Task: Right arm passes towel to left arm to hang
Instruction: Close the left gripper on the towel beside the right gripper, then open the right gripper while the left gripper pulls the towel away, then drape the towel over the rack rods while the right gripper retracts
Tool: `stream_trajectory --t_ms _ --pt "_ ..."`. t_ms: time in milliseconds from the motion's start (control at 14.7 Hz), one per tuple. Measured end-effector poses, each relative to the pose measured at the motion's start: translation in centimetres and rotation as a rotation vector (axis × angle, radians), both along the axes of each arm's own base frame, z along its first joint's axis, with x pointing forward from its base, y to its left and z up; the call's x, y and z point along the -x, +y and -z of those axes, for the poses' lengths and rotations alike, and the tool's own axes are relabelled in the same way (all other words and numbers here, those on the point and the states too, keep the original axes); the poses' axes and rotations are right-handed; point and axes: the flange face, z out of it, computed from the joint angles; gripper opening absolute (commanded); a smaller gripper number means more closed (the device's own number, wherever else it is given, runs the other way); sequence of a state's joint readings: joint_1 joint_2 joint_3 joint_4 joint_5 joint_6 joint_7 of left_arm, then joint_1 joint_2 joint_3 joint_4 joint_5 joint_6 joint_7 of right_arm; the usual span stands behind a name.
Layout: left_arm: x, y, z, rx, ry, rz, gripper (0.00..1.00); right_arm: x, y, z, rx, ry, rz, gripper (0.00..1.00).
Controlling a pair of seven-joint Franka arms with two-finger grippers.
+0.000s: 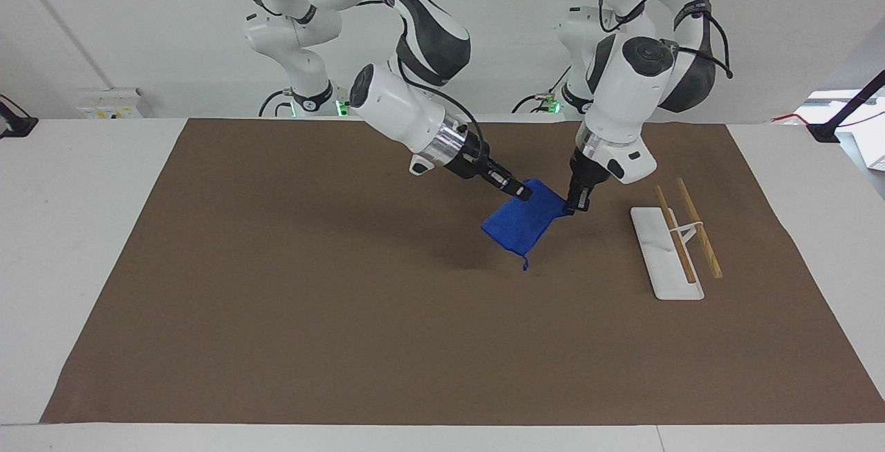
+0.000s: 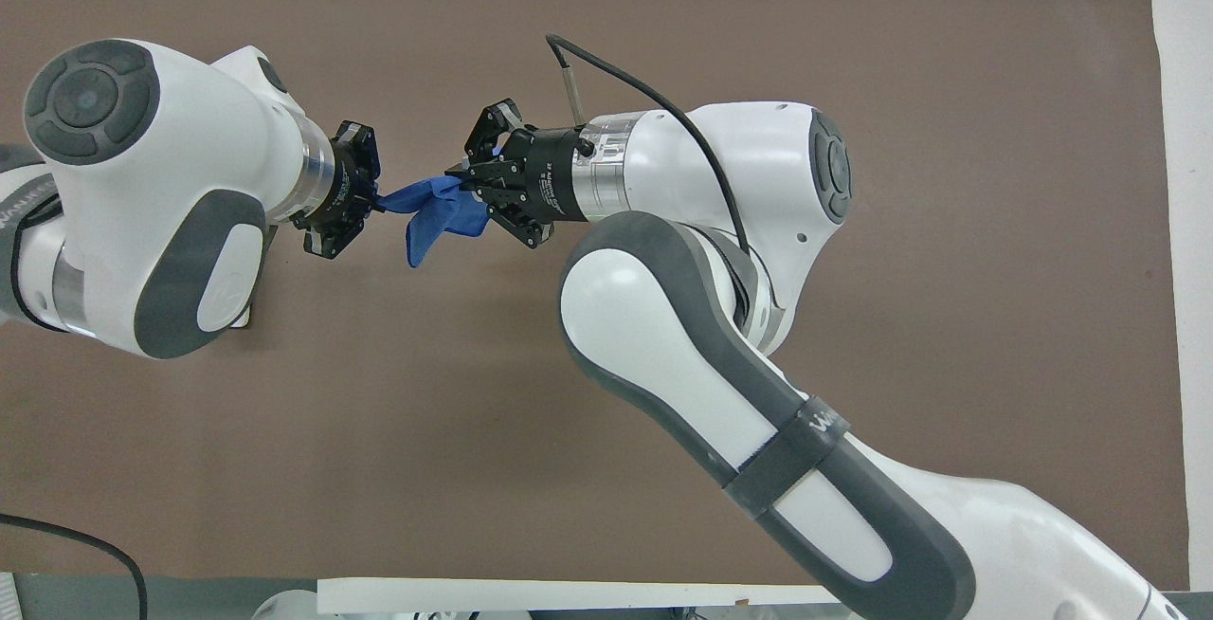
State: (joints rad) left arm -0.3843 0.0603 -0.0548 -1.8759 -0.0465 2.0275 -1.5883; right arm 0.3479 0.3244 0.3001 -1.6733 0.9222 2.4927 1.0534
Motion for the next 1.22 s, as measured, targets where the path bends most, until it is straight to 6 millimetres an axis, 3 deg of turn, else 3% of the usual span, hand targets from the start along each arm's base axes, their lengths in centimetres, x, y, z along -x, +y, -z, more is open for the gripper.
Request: stream_trajectory --t_ms 68,407,543,679,815,951,1222 --pt "-0.1 0.1 -0.3 0.000 0.000 -0.002 0.00 0.0 0.0 0.0 0.000 0.000 0.000 0.97" --pt "-0.4 1.0 -2.2 0.000 -0.002 -0.012 0.00 -0.3 -0.4 0.0 0.059 -0.103 -0.071 1.00" --pt "-1.2 3.0 -4.3 -0.009 0.009 0.003 0.00 -0.8 -1.2 0.1 0.159 -0.179 -0.128 1.00" --pt "-1.7 5.9 -6.6 -0.028 0.029 0.081 0.00 -1.8 -3.4 0.8 0.335 -0.237 -0.240 1.00" --pt "-2.1 9.8 -7.8 -0.088 0.042 0.184 0.00 -3.1 -7.5 2.0 0.537 -0.263 -0.393 1.00" --pt "-3.0 14.2 -7.9 -0.154 0.038 0.276 0.00 -4.3 -13.2 2.1 0.662 -0.264 -0.549 1.00" --pt "-4.5 24.3 -8.0 -0.256 0.030 0.489 0.00 -4.9 -28.4 -2.6 0.820 -0.274 -0.791 1.00"
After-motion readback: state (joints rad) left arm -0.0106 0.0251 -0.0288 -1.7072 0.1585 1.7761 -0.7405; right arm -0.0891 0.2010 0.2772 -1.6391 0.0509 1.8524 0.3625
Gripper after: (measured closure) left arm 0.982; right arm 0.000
